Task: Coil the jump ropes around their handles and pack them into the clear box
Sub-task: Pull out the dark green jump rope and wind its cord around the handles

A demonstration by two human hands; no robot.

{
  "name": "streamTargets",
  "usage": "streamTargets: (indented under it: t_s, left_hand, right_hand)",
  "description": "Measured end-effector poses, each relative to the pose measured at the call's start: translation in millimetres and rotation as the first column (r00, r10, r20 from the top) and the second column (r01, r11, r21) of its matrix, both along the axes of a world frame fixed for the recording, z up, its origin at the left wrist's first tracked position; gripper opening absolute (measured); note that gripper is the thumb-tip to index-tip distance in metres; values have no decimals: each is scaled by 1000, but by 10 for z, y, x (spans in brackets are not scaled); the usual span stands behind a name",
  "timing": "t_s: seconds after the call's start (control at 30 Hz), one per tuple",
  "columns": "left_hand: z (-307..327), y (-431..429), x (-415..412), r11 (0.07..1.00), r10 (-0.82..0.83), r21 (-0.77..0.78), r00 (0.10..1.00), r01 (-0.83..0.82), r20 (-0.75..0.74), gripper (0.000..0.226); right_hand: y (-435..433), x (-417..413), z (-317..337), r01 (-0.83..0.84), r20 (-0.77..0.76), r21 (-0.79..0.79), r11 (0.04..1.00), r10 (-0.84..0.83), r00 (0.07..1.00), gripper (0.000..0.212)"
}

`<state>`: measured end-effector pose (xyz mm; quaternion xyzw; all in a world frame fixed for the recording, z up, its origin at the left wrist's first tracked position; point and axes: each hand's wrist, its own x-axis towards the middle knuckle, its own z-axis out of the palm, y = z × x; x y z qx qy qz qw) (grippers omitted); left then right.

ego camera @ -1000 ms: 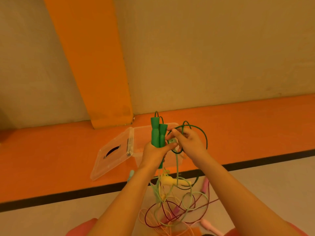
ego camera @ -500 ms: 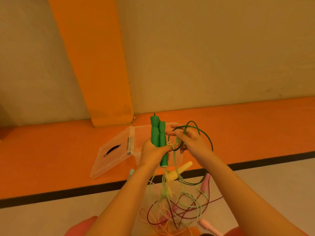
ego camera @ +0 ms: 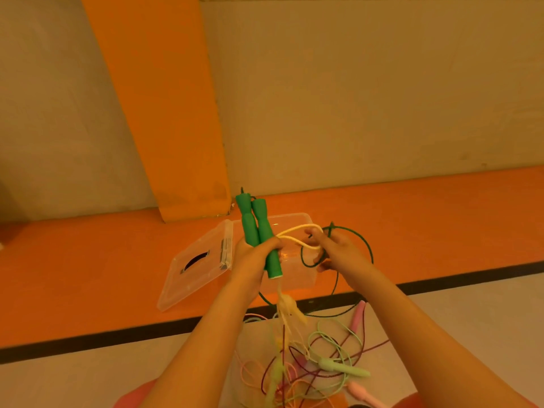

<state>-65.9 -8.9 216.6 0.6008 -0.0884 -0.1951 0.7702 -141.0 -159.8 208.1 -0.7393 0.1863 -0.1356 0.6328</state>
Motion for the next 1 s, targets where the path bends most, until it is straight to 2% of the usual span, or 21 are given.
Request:
streamTargets:
  t_s: [0.1,0.17,0.23,0.33,0.43,0.57,0.6,0.67,0.77,0.83,0.93,1.0]
  left_hand:
    - [-35,37,69,996,80,-23,995,-82,-66,21]
    - [-61,63,112,997,83,16,995,-82,-57,22]
    - [-59,70,109,999,20,31,998,-18,-60,25]
    - [-20,62,53,998,-70,-7,996,70,-56,21]
    - [10,59,22,991,-127,-45,991,125,-34,22]
    - [73,61,-60,959,-274,-85,961,270,-34,13]
    - [91,63,-86,946,-312,-100,949,308,-38,13]
    - [109,63,-122,914,-390,-136,920,382,-38,13]
    - [127,88,-128,862,-488,-176,872,476,-30,10]
    - [155,117,-135,820,-557,-175,830,544,-26,12]
    - [180,143,-177,772,-630,-117,777,625,-5,17]
    - [160,130,-201,765,-639,-100,769,636,-1,20]
  right_hand:
    - [-113,-31,33,84,53,-3,997,-83,995,27]
    - [-191,-58,31,132,61,-52,990,-129,990,23]
    - [-217,-65,39,162,44,-88,983,-159,986,17]
    - [-196,-45,31,130,0,-99,987,-131,991,24]
    - [-162,-31,38,143,-64,-66,988,-147,987,44]
    - [-141,0,94,141,-149,74,987,-129,980,59]
    - [-135,3,86,125,-164,66,990,-112,980,60]
    - [-105,1,72,99,-166,-57,993,-108,980,60]
    - [-53,-7,104,156,-12,-216,964,-162,987,45]
    - [-21,-27,192,180,133,-185,966,-157,979,35]
    - [85,-68,364,53,234,-93,994,-30,972,28]
    - [170,-70,439,-12,297,-107,994,44,954,22]
